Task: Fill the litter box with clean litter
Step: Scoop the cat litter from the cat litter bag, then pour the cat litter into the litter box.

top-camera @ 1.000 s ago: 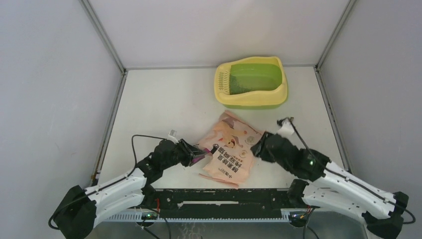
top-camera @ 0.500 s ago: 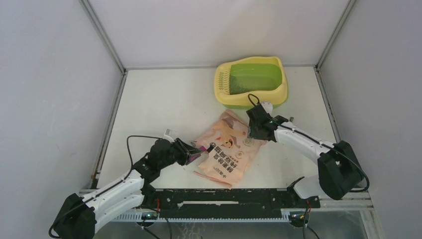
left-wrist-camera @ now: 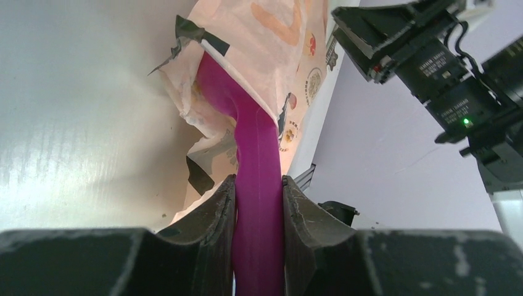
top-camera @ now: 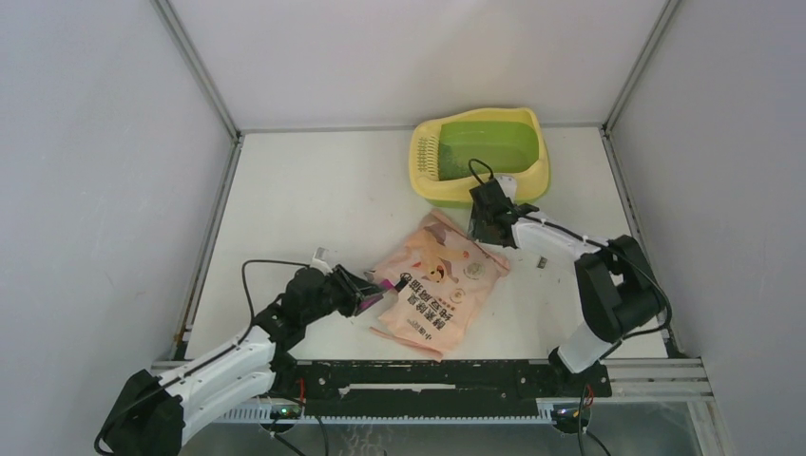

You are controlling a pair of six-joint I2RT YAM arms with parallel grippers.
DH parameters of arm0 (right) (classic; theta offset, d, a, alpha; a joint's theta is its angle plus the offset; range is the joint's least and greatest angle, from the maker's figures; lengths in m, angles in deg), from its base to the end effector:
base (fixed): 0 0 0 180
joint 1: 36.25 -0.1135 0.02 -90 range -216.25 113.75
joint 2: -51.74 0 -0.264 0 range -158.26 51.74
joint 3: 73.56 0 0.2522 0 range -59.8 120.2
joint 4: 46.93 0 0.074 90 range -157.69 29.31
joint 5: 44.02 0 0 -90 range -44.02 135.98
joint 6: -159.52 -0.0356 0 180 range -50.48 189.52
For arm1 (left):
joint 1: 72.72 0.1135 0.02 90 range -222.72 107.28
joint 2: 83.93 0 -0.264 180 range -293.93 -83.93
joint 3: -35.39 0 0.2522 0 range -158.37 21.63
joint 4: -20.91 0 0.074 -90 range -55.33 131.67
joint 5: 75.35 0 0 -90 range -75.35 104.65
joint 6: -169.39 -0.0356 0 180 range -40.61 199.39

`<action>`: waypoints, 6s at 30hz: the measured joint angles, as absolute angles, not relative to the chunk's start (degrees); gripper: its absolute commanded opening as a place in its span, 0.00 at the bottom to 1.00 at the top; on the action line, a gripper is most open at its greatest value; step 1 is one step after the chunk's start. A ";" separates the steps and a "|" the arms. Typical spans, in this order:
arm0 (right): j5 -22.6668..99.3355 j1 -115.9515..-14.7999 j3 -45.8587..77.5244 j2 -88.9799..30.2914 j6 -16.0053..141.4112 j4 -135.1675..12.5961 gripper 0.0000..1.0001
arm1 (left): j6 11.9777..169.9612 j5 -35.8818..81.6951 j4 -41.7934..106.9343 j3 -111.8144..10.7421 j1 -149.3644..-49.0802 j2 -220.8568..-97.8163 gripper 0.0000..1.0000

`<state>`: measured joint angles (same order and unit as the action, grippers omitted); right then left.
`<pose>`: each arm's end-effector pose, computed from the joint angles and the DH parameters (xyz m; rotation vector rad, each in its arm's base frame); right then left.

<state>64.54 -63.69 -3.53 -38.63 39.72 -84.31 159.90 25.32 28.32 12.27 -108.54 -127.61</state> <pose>0.2854 0.1354 0.1987 0.1695 2.4948 -0.0120 0.1271 -0.0998 0.1561 -0.7818 2.2536 -1.3338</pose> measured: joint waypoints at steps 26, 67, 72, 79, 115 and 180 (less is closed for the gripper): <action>54.62 -69.31 -1.98 -45.25 42.32 -82.36 0.61 | 145.85 31.31 -7.52 8.84 -107.79 -161.16 0.00; 49.90 -65.59 -17.43 -30.63 36.98 -86.62 0.60 | 151.07 37.10 -43.63 21.16 -112.75 -173.88 0.01; 49.88 -65.46 -17.43 -31.20 35.96 -85.49 0.60 | 151.55 36.12 -42.34 21.16 -113.30 -170.82 0.02; 49.72 -65.05 -17.43 -31.22 35.50 -85.16 0.60 | 153.74 34.76 -37.49 21.16 -115.40 -164.31 0.02; 47.34 -61.42 -10.55 -38.52 34.95 -84.15 0.60 | 156.86 55.24 -7.39 21.01 -93.21 -134.19 0.04; 35.08 -57.26 -13.96 -5.54 37.14 -97.05 0.71 | 110.50 31.03 60.67 -103.79 -99.97 -215.35 0.03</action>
